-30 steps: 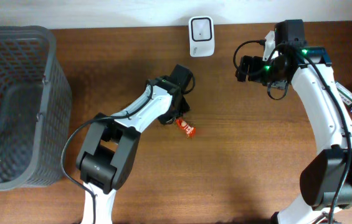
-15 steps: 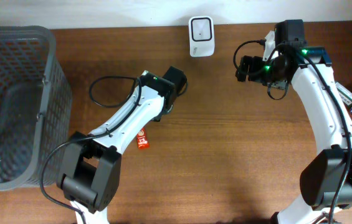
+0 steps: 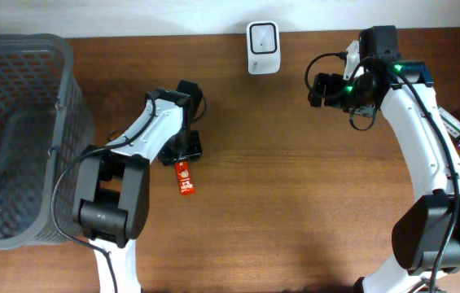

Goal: Scan the item barcode

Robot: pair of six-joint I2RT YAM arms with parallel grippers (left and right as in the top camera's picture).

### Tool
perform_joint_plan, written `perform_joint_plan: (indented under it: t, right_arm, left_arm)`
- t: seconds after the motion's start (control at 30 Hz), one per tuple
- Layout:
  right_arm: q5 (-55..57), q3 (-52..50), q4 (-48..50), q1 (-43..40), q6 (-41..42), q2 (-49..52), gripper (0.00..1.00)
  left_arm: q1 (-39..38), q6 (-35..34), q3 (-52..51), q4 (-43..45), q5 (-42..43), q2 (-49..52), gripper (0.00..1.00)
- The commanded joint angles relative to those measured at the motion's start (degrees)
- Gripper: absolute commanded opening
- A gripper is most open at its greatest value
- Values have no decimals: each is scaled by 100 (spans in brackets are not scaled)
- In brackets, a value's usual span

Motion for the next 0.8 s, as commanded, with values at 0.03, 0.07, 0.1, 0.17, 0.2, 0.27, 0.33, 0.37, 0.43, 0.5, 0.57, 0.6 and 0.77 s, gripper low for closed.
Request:
perform_joint_plan:
  t: [0.03,0.07,0.1,0.17,0.2,0.27,0.33,0.37,0.43,0.5,0.57,0.6,0.77]
  right_arm:
    - [35,-26,-2,17,42,48,99]
    - [35,-26,-2,17,42,48,99]
    - [35,-26,-2,17,42,48,99]
    - [35,-26,-2,17,42,48,99]
    - [35,-26,-2,17,42,48,99]
    - [35,-26,-2,17,42,48,99]
    - [35,-26,-2,17,42,48,99]
    - [35,-26,-2,17,42,48,99]
    - [35,-26,-2,17,42,48,99]
    - [35,-26,-2,17,42,48,99]
    - [35,-26,-2,17,42,48,99]
    - [35,-26,-2,17,42,48,99]
    - [35,-26,-2,17,42,48,99]
  left_arm:
    - [153,-2,-50,205,-61,173,38]
    - [114,-2,-50,221,-55,173,36]
    - [61,-2,-55,245,0,173,30]
    - [-76,15,-61,352,46,173,24]
    - [-151,15,-70,391,48,173,20]
    - [-245,17,-72,490,46,173,6]
    - [-387,282,-70,522,85,173,0]
    - [-479,470,-66,501,92,170,0]
    - [-702,699,155,264,-11,127,0]
    - [-713,603,870,-610,-994,96,3]
    - [-636,590,1099,-1069,-1486,96,34]
    - [-599,540,975,-1128,-1482,98,33]
    - [-623,437,-332,188,-1241,103,37]
